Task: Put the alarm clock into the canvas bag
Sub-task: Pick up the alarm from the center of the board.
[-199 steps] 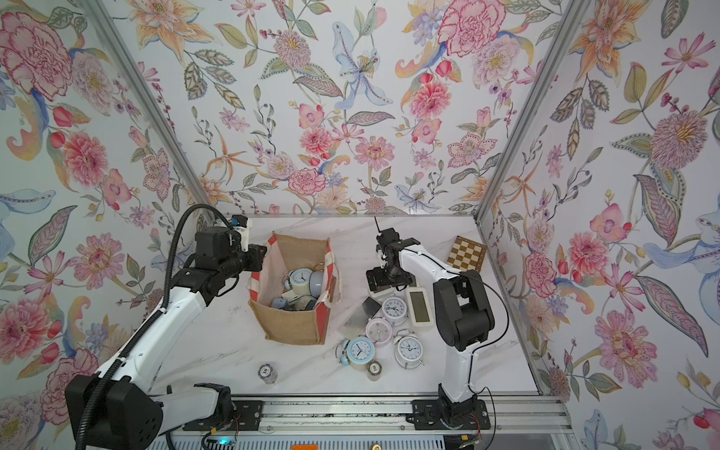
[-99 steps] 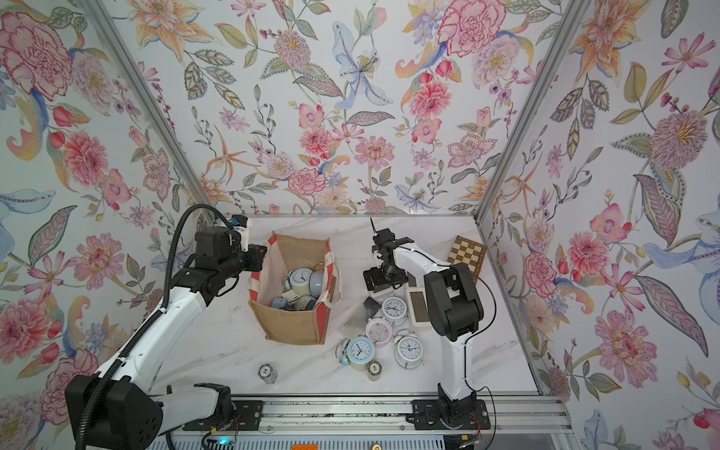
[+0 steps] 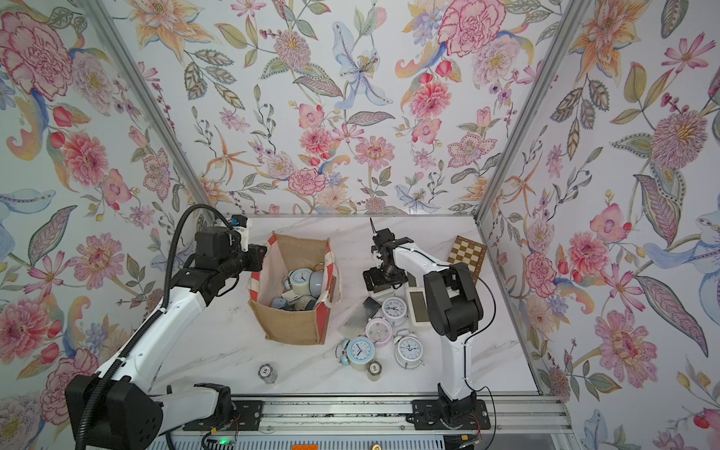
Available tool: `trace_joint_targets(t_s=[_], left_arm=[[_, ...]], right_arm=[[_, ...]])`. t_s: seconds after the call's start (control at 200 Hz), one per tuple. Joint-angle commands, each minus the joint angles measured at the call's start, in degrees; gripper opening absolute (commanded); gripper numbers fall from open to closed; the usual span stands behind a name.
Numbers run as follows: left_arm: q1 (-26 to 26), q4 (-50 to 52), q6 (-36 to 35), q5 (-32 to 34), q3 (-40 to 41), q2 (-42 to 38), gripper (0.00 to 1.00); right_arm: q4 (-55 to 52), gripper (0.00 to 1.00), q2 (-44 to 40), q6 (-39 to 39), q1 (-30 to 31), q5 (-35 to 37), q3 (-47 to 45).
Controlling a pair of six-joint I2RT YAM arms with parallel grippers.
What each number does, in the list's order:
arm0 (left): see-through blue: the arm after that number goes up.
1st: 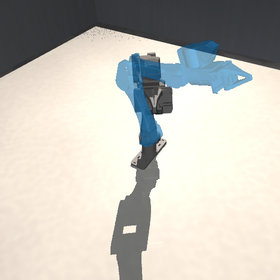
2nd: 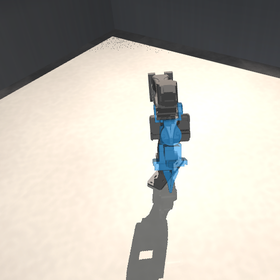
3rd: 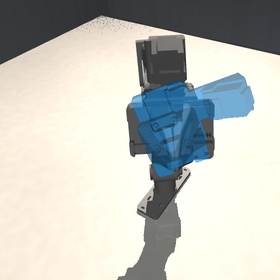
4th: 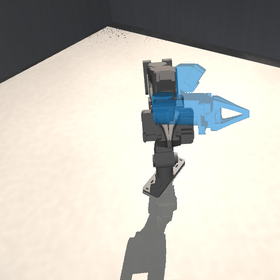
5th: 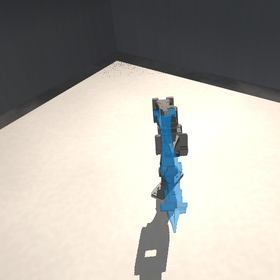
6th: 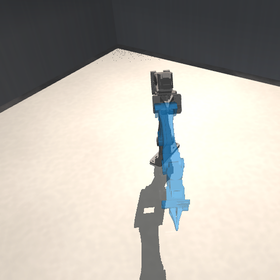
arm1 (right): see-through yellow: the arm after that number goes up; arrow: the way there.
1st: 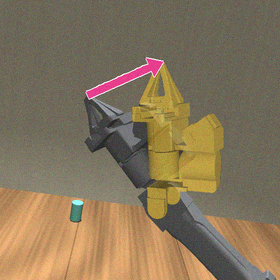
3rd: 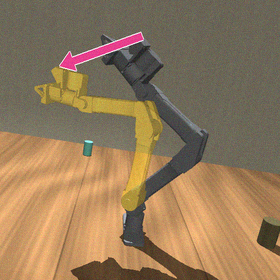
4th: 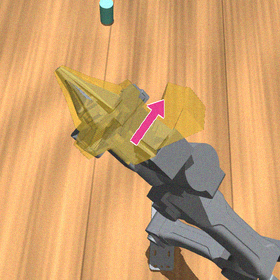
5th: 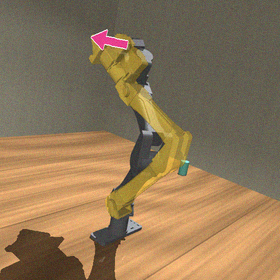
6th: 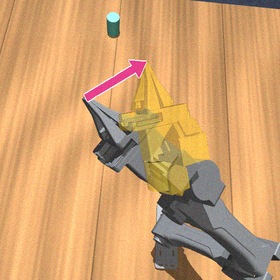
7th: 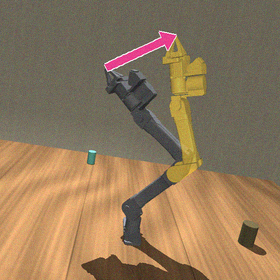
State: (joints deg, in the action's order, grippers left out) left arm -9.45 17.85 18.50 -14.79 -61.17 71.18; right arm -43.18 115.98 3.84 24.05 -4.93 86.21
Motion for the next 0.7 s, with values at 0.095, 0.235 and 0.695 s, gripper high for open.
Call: trace_joint_targets(t_s=[0.095,0.235,0.695], left_arm=[[-0.39,-0.53,0.98,-1.12,-0.09,-1.21,0.20],[-0.44,-0.62,1.04,-1.21,-0.09,-1.22,0.20],[-0.41,-0.58,1.08,-1.25,0.23,-1.13,0.20]], right_arm=[[-0.75,0.99,-1.31,1.19,1.60,4.04,1.69],[-0.85,0.99,-0.28,2.07,2.86,7.32,2.02],[-0.90,0.99,3.15,3.44,3.16,8.37,2.03]])
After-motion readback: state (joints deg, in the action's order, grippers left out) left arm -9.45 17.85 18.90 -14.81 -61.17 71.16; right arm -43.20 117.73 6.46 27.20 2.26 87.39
